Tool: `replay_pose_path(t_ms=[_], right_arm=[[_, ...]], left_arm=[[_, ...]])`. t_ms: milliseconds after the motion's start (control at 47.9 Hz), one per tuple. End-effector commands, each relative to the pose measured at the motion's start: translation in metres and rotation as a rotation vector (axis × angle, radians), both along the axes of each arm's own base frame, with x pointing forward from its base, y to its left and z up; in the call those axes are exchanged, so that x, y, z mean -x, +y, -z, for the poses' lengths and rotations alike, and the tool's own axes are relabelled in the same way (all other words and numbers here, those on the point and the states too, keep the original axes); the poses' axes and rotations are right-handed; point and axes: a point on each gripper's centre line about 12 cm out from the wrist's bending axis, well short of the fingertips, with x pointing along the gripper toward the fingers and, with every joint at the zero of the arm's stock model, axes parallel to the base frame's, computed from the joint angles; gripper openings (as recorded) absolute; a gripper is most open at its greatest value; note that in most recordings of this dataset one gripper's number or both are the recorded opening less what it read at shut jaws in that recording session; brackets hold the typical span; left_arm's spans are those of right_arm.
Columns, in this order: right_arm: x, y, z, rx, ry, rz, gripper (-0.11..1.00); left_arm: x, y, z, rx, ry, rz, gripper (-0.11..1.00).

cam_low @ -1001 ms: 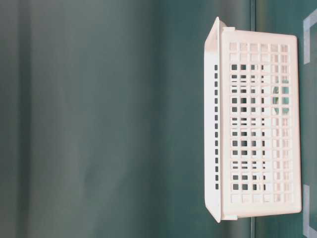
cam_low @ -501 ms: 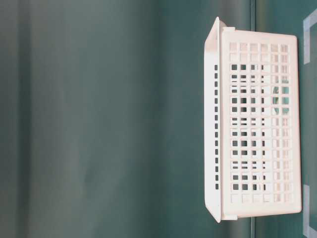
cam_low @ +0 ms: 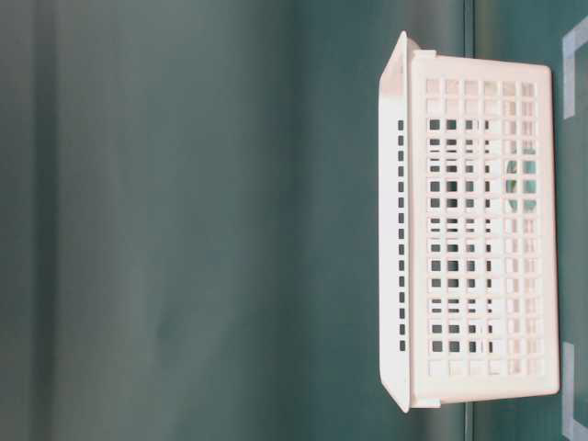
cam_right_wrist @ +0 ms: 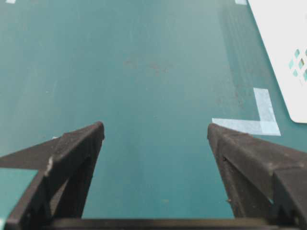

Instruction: Put the tape in the middle into the white basket.

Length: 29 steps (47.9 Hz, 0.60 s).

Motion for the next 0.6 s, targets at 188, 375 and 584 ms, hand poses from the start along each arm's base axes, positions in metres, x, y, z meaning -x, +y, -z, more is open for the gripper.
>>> replay_pose_path(t_ms=[188,375,584], right_arm=[[-0.0012,0.0006,-0.0028,-0.001,-0.03,-0.005,0.94],[-0.001,0.0006,-0.0024,-0.002,-0.03,-0.005,0.94],[-0.001,0.0006,-0.0024,-0.002,-0.03,-0.005,0.94]], left_arm=[[-0.0013,0.0005,-0.0048,0.0,-0.011,-0.003,-0.11],[-0.0013,0.0005,-0.0048,0.0,-0.011,-0.003,-0.11],[-0.0013,0.0005,-0.0048,0.0,-0.011,-0.003,-0.11]])
